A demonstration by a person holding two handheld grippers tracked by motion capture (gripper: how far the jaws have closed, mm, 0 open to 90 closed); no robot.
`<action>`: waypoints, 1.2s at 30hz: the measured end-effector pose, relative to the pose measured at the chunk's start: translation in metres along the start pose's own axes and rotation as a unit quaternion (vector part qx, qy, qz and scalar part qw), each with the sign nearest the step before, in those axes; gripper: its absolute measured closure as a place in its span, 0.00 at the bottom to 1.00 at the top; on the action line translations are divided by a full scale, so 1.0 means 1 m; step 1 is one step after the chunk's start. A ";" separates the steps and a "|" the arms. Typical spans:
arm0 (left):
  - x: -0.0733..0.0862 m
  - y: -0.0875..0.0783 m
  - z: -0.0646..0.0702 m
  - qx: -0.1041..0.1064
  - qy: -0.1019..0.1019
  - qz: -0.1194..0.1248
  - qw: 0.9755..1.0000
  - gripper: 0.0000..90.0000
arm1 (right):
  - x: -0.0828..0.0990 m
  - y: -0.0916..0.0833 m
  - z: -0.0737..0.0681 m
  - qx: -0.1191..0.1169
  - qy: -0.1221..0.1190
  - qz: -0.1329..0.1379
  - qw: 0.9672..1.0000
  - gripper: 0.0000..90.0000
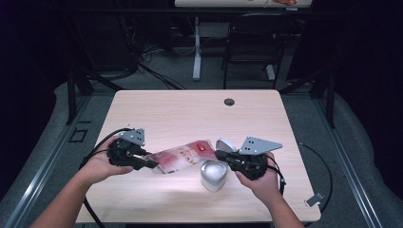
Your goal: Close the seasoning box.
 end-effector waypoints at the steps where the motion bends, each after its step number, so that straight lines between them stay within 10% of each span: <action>1: 0.001 0.001 0.000 -0.001 0.000 -0.003 1.000 0.80 | -0.001 0.000 0.000 0.000 -0.003 -0.001 1.000 1.00; 36: 0.013 0.027 0.004 0.009 -0.026 0.036 0.999 0.80 | -0.034 -0.001 -0.007 0.011 -0.067 -0.043 0.997 1.00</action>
Point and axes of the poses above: each handheld gripper's, and its own axes: y roughly forward along the jaws, x roughly out of its underside, z roughly to its right, the point moved 9 cm from there along y, roughly forward along the jaws, and after that the axes turned 1 degree about -x, right-handed, at the moved point
